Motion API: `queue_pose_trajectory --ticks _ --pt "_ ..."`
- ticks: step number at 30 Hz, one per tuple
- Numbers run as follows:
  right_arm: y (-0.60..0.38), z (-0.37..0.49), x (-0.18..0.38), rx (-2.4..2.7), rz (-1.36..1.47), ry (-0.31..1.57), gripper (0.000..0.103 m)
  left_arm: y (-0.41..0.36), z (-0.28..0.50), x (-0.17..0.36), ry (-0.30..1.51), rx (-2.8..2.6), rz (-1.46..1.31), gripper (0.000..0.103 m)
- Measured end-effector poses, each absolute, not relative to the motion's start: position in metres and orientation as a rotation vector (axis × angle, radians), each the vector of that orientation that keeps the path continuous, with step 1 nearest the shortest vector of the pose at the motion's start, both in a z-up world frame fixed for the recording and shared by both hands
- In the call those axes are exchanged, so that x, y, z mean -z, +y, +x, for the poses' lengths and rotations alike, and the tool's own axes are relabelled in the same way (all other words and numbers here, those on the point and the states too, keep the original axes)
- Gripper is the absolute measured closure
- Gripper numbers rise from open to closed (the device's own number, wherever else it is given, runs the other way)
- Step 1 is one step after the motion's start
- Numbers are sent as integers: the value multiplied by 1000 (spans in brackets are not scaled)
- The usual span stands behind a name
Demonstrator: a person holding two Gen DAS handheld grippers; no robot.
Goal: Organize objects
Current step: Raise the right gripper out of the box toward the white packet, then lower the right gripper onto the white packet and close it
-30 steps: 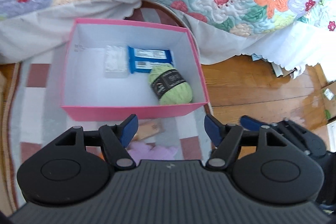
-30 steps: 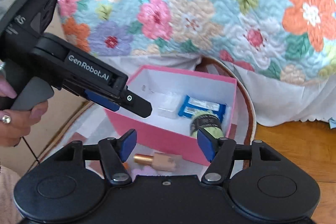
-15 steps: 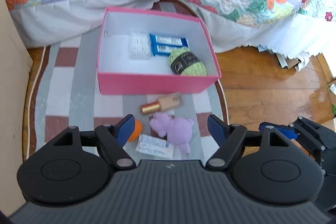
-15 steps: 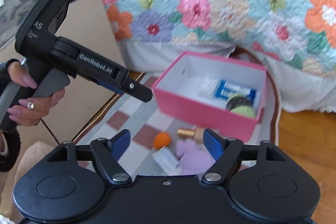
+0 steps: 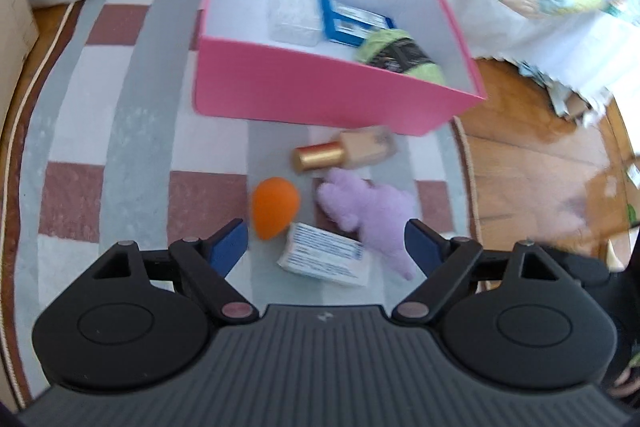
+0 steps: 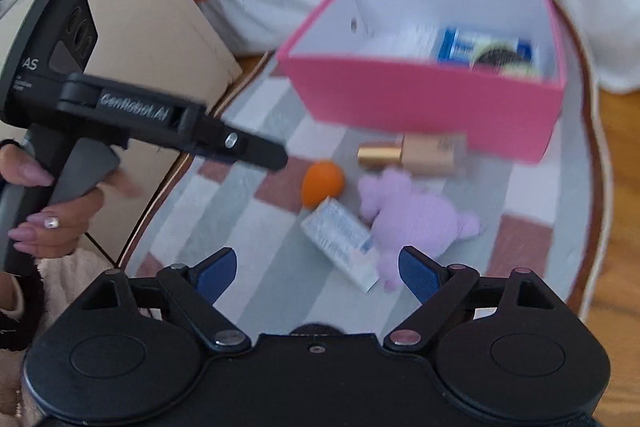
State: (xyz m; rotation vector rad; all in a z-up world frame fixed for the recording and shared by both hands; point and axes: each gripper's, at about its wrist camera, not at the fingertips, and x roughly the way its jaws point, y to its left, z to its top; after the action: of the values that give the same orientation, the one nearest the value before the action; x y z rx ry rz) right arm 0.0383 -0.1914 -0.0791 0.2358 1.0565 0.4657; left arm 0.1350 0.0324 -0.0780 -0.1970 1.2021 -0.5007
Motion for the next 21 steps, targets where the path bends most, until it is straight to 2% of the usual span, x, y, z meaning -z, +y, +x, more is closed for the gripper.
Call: queue_pose_trajectory --ticks 6,13,14,17,18,20,21 --pt "-186 49 130 -461 375 1232 13 38 136 114 1236 493 -210 19" --pt "-166 54 149 -386 249 1193 15 31 139 149 1271 438 -173 22" --pt "-163 54 152 -391 227 1188 19 30 138 150 1258 436 -160 24" --pt "-161 52 158 -373 174 1145 28 22 133 150 1211 451 -101 48" --pt "-161 52 160 -368 170 1130 29 19 132 152 1204 467 -97 52" --pt "-160 47 158 -368 146 1082 42 13 131 157 1217 503 -104 63" --pt "-159 45 158 -368 123 1067 45 10 131 159 1218 518 -126 64"
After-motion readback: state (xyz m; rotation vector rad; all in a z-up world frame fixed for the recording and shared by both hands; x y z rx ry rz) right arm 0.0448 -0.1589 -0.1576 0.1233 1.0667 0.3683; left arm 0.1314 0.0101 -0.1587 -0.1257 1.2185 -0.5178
